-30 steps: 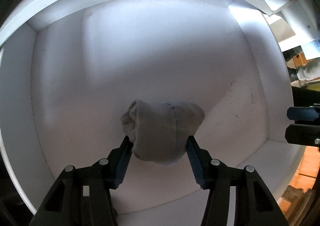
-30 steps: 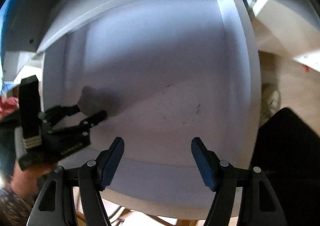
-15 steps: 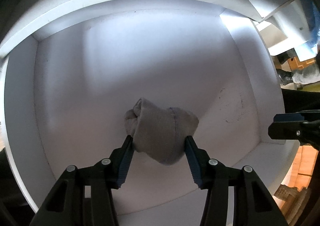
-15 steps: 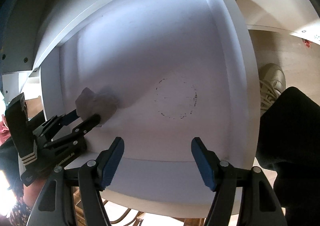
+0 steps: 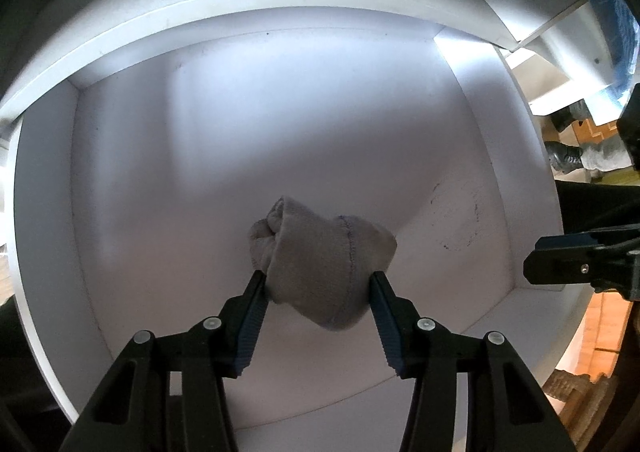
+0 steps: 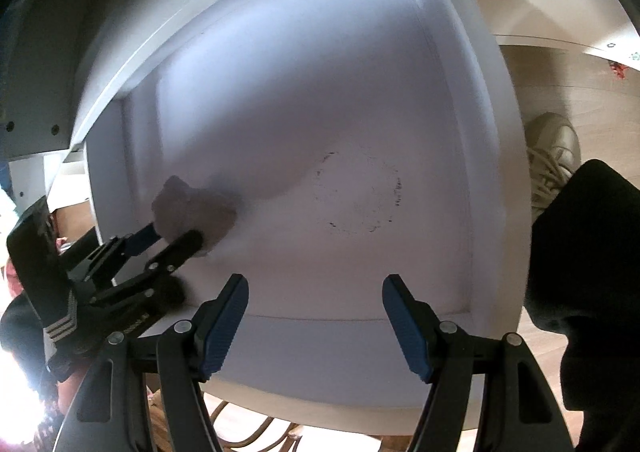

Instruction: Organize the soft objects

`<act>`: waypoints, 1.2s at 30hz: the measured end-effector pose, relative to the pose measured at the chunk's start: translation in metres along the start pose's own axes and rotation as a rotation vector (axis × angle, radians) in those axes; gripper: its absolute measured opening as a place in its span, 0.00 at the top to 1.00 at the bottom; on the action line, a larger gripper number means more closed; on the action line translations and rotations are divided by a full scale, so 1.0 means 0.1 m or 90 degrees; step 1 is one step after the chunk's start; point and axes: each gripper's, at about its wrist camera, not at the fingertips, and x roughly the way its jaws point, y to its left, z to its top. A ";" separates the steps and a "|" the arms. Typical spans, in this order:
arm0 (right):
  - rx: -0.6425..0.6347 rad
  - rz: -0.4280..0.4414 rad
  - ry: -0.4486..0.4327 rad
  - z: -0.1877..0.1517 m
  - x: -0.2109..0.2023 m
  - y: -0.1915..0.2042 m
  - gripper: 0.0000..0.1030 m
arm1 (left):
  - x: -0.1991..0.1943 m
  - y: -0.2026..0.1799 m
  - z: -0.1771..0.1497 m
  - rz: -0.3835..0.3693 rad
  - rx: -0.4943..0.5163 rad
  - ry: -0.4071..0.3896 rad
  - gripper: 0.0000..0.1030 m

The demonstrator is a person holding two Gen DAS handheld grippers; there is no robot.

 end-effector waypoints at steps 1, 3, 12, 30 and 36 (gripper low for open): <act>0.001 -0.004 -0.001 0.01 0.02 -0.01 0.31 | -0.01 0.00 0.00 -0.003 -0.001 -0.003 0.50; 0.007 -0.008 -0.001 0.01 0.02 -0.04 0.31 | -0.05 0.00 -0.01 -0.007 0.002 -0.008 0.50; 0.013 -0.009 -0.002 0.02 0.03 -0.09 0.31 | -0.17 0.05 -0.05 -0.008 0.010 -0.017 0.50; 0.015 -0.001 -0.010 -0.01 -0.03 -0.07 0.32 | -0.93 -0.23 -0.11 -0.064 0.083 -0.081 0.50; 0.013 0.001 -0.008 -0.03 -0.03 -0.07 0.32 | -1.41 -0.31 -0.18 -0.101 0.109 -0.140 0.51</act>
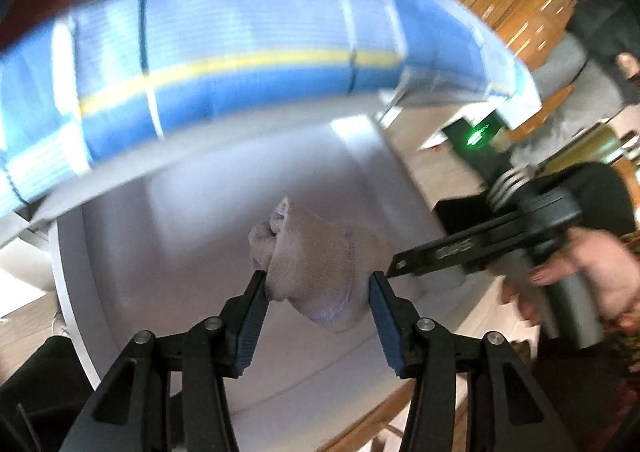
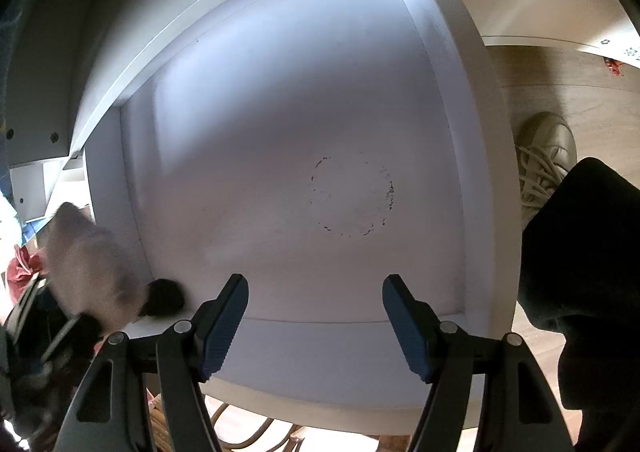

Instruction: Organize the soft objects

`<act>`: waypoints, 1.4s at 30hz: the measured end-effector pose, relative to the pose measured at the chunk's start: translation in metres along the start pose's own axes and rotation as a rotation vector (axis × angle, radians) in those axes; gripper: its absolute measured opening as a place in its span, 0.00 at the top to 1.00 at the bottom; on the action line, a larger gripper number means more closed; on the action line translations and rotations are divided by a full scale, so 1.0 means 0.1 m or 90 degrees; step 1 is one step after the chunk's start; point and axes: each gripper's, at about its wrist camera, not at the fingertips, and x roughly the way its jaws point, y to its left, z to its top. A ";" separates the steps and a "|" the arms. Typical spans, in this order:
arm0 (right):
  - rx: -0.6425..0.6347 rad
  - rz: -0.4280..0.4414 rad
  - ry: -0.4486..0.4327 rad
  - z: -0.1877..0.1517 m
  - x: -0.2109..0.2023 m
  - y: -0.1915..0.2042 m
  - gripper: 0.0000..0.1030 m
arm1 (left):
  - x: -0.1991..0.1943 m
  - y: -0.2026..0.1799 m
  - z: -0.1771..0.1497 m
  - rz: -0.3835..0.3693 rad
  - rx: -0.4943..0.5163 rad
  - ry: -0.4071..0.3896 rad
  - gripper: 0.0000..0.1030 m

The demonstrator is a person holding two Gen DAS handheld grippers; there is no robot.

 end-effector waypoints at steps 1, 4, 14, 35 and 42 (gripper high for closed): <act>0.002 0.001 0.000 0.00 0.00 -0.01 0.32 | -0.10 -0.01 0.02 -0.008 0.001 -0.016 0.52; 0.006 0.000 -0.001 0.00 -0.01 -0.02 0.32 | -0.37 -0.02 0.05 -0.010 0.013 -0.050 0.55; 0.000 -0.004 -0.002 0.00 -0.02 -0.01 0.31 | -0.50 0.14 0.06 0.029 -0.013 -0.042 0.62; 0.065 0.031 -0.101 0.11 -0.43 -0.23 0.31 | 1.60 -0.36 -0.08 0.075 -0.009 0.259 0.15; 0.065 0.022 -0.101 0.11 -0.39 -0.23 0.31 | 1.80 -0.39 -0.08 0.060 -0.026 0.271 0.39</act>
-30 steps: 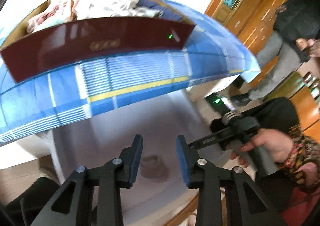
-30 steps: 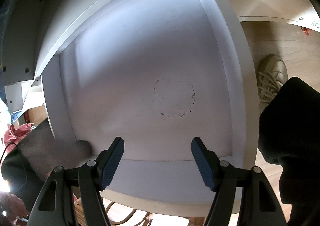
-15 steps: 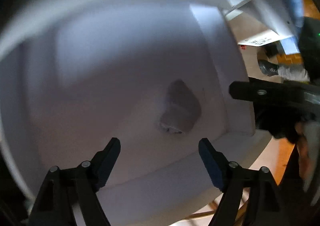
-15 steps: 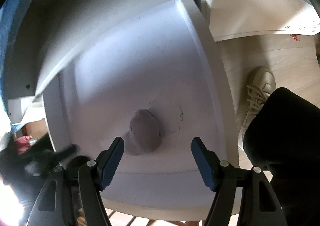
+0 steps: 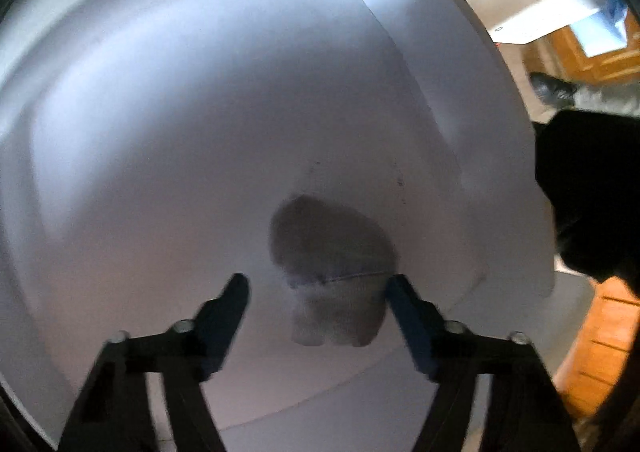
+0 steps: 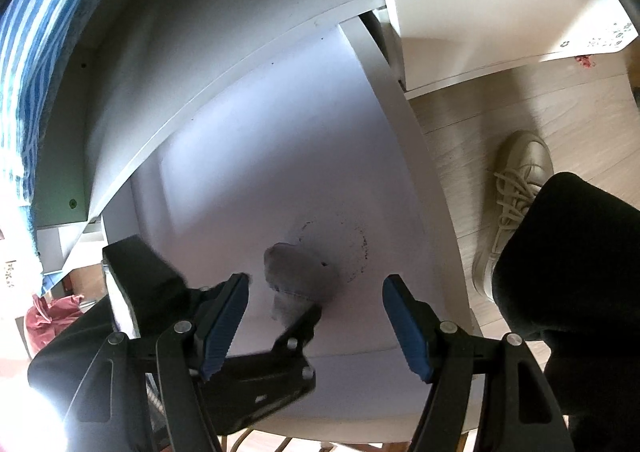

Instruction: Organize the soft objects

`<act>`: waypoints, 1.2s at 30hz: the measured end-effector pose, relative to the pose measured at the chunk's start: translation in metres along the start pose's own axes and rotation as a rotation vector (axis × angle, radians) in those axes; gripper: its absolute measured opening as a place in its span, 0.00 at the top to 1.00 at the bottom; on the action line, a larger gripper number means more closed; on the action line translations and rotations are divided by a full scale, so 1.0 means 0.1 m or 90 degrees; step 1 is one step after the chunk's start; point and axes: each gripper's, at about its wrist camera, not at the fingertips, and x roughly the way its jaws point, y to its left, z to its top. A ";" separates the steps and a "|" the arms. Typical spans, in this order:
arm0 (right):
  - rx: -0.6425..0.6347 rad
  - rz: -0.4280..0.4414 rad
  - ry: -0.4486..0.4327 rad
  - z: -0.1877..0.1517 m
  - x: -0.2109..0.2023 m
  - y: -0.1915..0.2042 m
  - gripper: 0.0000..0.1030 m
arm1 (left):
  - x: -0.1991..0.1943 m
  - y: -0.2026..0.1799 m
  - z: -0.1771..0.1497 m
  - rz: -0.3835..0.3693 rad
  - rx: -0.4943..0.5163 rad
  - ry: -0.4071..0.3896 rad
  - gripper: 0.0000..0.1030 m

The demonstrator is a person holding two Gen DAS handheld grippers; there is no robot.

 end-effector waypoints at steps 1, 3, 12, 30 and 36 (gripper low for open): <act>0.001 -0.001 0.001 0.00 0.00 -0.01 0.31 | 0.01 -0.01 -0.02 -0.013 -0.005 -0.002 0.48; 0.003 -0.004 0.004 0.00 0.01 -0.02 0.31 | -0.02 -0.01 -0.07 -0.018 -0.001 -0.014 0.50; -0.014 -0.010 0.020 -0.01 0.09 0.02 0.31 | -0.39 0.23 -0.33 -0.021 0.002 -0.057 0.60; -0.006 0.002 0.031 -0.04 0.12 -0.04 0.31 | -0.24 -0.01 -0.27 0.038 0.044 -0.029 0.48; -0.006 -0.003 0.032 -0.04 0.11 -0.04 0.31 | -0.61 0.18 -0.38 0.000 0.013 -0.073 0.51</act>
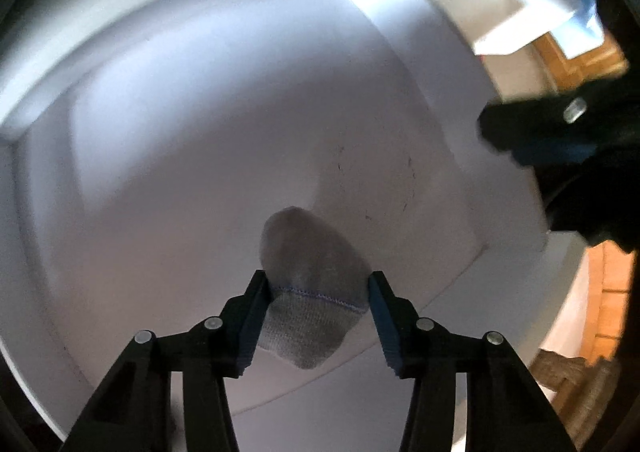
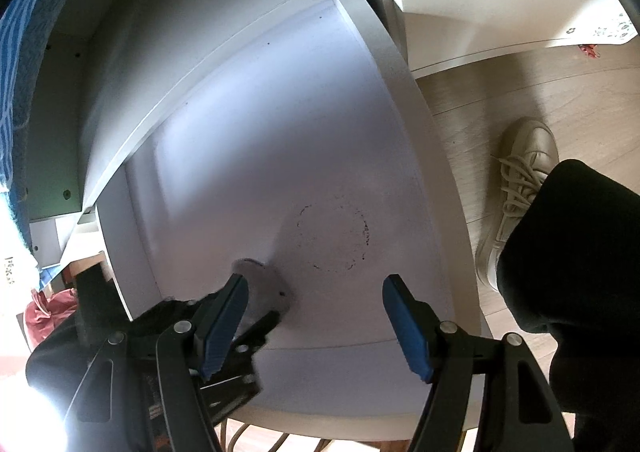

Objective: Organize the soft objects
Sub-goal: 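Carry the grey knit item with the left tool over the red box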

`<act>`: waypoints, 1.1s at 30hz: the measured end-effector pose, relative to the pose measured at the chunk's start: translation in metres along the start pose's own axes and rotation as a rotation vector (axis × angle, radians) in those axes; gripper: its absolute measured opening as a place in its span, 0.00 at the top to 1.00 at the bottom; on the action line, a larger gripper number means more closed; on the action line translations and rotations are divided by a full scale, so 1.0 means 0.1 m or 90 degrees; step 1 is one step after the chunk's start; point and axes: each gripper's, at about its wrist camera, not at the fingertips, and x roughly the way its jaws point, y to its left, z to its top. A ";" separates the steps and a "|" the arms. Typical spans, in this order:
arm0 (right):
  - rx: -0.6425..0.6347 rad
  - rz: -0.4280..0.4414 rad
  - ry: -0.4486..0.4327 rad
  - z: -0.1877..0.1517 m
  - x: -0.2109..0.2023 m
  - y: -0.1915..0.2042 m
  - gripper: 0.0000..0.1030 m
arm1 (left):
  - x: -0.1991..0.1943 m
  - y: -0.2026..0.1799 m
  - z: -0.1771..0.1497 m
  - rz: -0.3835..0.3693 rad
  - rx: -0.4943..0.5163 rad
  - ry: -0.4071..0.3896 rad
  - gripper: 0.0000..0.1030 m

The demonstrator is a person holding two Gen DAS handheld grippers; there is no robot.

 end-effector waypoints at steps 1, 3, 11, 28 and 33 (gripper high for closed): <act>0.000 -0.001 0.002 0.00 0.01 0.00 0.31 | -0.12 0.09 -0.01 -0.005 -0.008 -0.011 0.51; 0.002 -0.002 0.008 -0.01 0.04 0.01 0.31 | -0.30 0.20 -0.04 -0.016 -0.022 -0.031 0.51; -0.013 -0.012 0.018 -0.03 0.11 0.06 0.31 | -1.20 0.24 -0.22 -0.048 0.019 -0.150 0.51; -0.015 -0.005 0.024 -0.05 0.12 0.06 0.31 | -3.61 0.72 0.01 -0.073 -0.059 -0.495 0.51; -0.020 -0.004 0.023 -0.06 0.11 0.06 0.31 | -3.65 1.18 0.27 -0.028 -0.148 -0.468 0.51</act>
